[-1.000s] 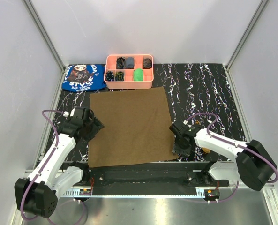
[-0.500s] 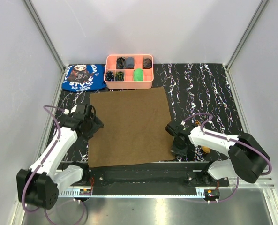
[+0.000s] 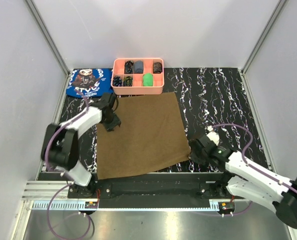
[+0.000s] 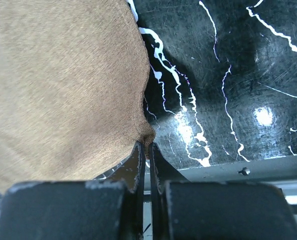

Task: Fold the napkin into a case and place the utensils inside
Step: Pick up the flattened napkin from the center of the board.

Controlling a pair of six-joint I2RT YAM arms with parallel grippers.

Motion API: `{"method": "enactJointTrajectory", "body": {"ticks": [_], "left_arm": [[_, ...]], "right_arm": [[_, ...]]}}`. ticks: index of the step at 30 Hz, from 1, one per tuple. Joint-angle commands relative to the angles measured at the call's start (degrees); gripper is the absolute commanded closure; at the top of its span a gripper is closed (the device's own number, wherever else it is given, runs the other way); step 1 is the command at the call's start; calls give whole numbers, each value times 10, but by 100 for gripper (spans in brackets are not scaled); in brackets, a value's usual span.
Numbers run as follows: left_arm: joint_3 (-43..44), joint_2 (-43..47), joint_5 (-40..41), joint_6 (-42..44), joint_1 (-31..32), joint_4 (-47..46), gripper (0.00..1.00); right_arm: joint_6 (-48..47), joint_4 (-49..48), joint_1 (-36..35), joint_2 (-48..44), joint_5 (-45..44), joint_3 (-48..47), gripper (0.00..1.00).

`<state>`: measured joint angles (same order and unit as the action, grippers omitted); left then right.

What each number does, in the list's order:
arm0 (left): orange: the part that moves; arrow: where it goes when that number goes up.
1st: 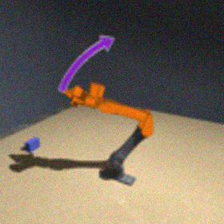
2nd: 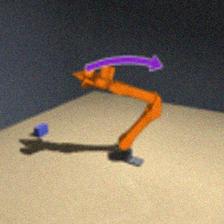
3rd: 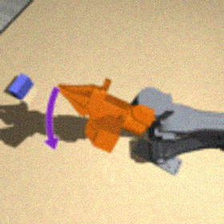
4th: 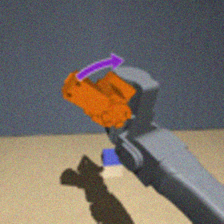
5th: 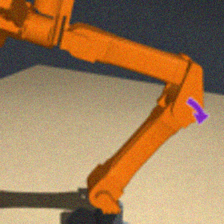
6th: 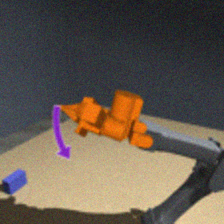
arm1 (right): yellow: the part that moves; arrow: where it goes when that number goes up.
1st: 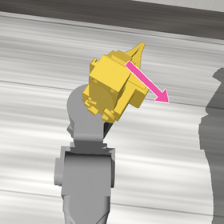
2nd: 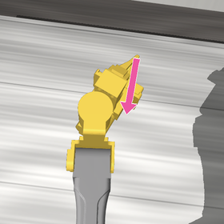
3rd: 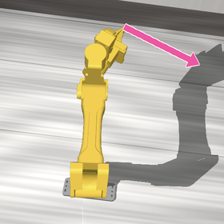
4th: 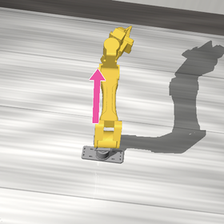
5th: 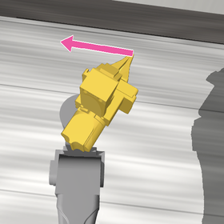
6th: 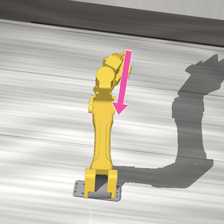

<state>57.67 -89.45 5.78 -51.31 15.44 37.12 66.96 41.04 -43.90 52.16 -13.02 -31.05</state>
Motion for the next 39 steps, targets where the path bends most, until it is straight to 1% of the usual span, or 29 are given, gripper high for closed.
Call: {"method": "enactJointTrajectory", "body": {"ticks": [1, 2, 8, 11, 12, 13, 15, 16, 17, 18, 19, 20, 21, 22, 23, 24, 25, 26, 27, 28, 29, 31, 32, 33, 34, 36, 39], "left_arm": [[71, -87, -8, 23, 6, -29, 60], [81, -119, -11, 23, 8, -30, 60], [160, -227, -42, 28, 21, -28, 65], [225, -269, -41, 59, 37, -27, 67], [263, -278, -42, 75, 37, -23, 68], [282, -290, -39, 80, 37, -3, 69], [320, -286, -7, 92, 37, 22, 68], [319, -260, 9, 92, 37, 44, 66], [311, -239, 23, 90, 38, 51, 59], [276, -214, 51, 83, 38, 59, 55], [251, -156, 64, 74, 39, 66, 49], [223, -124, 76, 66, 39, 71, 45], [168, -92, 97, 48, 39, 89, 44], [139, -29, 107, 39, 39, 99, 43], [110, 6, 115, 31, 39, 107, 42], [51, 37, 119, 12, 39, 123, 42], [20, 99, 114, 3, 38, 129, 43], [-39, 130, 104, -8, 37, 134, 43], [-68, 159, 98, -38, 35, 147, 44], [-97, 212, 91, -52, 28, 151, 44], [-148, 236, 72, -63, 8, 152, 45], [-192, 297, 67, -101, -10, 152, 45], [-220, 311, 69, -108, -30, 152, 45], [-229, 320, 70, -116, -40, 153, 44], [-234, 328, 73, -117, -50, 153, 40], [-244, 324, 89, -116, -75, 155, 39], [-250, 295, 82, -99, -109, 142, 41]], "right_arm": [[4, -17, -4, -56, -32, 20, 100], [-2, -18, -4, -73, -30, 24, 100], [-35, -58, -4, -128, 11, 51, 100], [-54, -85, -3, -143, 23, 59, 100], [-60, -102, -4, -141, 27, 58, 100], [-68, -106, -4, -137, 33, 56, 100], [-82, -120, -4, -117, 38, 49, 100], [-92, -121, -4, -108, 41, 38, 100], [-98, -127, -4, -92, 42, 34, 100], [-103, -130, -4, -83, 45, 28, 100], [-112, -134, -3, -75, 46, 21, 100], [-117, -140, -4, -60, 48, 16, 100], [-121, -142, -4, -54, 48, 13, 99], [-129, -143, -3, -50, 49, 5, 99], [-133, -147, -4, -40, 49, 4, 99], [-135, -148, -4, -37, 50, 1, 99], [-141, -151, -4, -35, 51, -1, 100], [-143, -155, -4, -29, 53, -1, 100], [-144, -157, -4, -29, 55, -1, 100], [-147, -159, -4, -28, 58, -1, 100], [-147, -162, -3, -26, 60, -2, 100], [-149, -170, -3, -27, 66, 3, 100], [-151, -173, -3, -28, 69, 5, 100], [-153, -174, -3, -29, 74, 5, 100], [-158, -174, -4, -30, 77, 5, 100], [-161, -170, -3, -34, 79, 5, 100], [-161, -168, -3, -48, 77, 10, 100]]}}
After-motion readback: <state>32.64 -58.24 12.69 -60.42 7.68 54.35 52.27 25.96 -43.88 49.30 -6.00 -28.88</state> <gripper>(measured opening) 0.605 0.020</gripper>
